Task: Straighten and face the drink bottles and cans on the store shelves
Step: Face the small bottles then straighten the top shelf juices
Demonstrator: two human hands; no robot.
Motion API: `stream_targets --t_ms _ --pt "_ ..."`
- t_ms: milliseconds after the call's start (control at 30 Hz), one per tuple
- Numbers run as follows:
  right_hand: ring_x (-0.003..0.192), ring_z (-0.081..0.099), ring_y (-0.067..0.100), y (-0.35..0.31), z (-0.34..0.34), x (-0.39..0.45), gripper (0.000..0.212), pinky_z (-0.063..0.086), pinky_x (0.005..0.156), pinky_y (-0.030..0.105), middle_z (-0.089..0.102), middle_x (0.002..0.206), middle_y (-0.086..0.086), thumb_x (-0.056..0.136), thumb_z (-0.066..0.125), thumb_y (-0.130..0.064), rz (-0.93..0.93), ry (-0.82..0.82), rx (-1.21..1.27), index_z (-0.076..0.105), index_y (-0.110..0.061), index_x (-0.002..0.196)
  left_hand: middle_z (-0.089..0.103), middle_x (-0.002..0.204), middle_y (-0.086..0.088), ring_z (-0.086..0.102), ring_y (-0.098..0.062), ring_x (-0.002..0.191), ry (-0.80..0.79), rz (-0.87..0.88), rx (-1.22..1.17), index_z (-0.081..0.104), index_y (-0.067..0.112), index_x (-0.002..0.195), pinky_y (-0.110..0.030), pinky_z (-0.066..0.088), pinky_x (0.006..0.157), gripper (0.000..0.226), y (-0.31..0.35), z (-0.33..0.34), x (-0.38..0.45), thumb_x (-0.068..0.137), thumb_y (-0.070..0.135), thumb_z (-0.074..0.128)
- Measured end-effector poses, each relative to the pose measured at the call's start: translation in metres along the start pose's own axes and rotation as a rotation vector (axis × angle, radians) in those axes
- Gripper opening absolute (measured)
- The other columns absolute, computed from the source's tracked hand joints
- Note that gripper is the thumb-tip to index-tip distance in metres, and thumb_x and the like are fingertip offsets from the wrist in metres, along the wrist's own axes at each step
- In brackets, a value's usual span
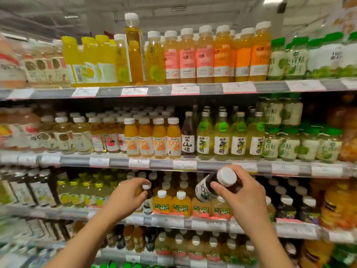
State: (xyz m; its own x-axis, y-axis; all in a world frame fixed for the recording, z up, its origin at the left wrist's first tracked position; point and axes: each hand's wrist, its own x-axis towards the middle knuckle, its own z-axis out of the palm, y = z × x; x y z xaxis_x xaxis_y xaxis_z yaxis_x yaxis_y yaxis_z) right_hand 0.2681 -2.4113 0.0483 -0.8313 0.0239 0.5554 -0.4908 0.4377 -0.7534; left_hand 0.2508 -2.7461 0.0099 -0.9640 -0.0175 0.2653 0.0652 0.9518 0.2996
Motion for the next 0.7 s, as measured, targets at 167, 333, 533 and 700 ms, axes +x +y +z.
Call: stream_targets --t_ms 167,333,533,700 --pt "0.097 0.062 0.013 0.0 0.023 0.001 0.034 0.053 0.081 0.039 0.066 0.094 -0.028 0.074 0.082 -0.053 0.041 -0.049 -0.08 0.061 -0.047 0.1 0.053 0.148 0.007 0.053 -0.013 0.131 -0.155 -0.121 0.037 0.046 0.027 0.149 -0.032 0.047 0.105 0.053 -0.059 0.03 0.009 0.098 0.038 0.057" --pt "0.078 0.058 -0.003 -0.011 0.049 -0.002 0.037 0.044 0.064 0.022 0.064 0.084 -0.031 0.067 0.084 -0.058 0.071 -0.085 -0.138 0.064 -0.039 0.091 0.021 0.167 -0.001 0.04 -0.019 0.144 -0.174 -0.154 -0.006 0.025 0.022 0.159 -0.033 0.039 0.113 0.072 -0.084 0.051 0.048 0.096 0.03 0.061" --pt "0.073 0.058 0.002 -0.014 0.068 -0.005 0.051 0.04 0.059 0.02 0.066 0.081 -0.026 0.059 0.073 -0.082 0.116 -0.139 -0.279 0.065 -0.039 0.085 0.052 0.135 -0.008 0.06 -0.025 0.115 -0.155 -0.219 0.033 0.047 0.017 0.131 -0.035 0.052 0.087 0.042 -0.099 0.064 0.096 0.095 0.038 0.056" --pt "0.072 0.059 0.004 -0.015 0.084 -0.004 0.052 0.044 0.062 0.023 0.066 0.073 -0.022 0.061 0.072 -0.083 0.145 -0.132 -0.404 0.065 -0.04 0.087 0.061 0.119 -0.005 0.063 -0.024 0.104 -0.22 -0.181 0.102 0.054 0.02 0.12 -0.035 0.055 0.081 0.034 -0.114 0.083 0.108 0.096 0.043 0.057"
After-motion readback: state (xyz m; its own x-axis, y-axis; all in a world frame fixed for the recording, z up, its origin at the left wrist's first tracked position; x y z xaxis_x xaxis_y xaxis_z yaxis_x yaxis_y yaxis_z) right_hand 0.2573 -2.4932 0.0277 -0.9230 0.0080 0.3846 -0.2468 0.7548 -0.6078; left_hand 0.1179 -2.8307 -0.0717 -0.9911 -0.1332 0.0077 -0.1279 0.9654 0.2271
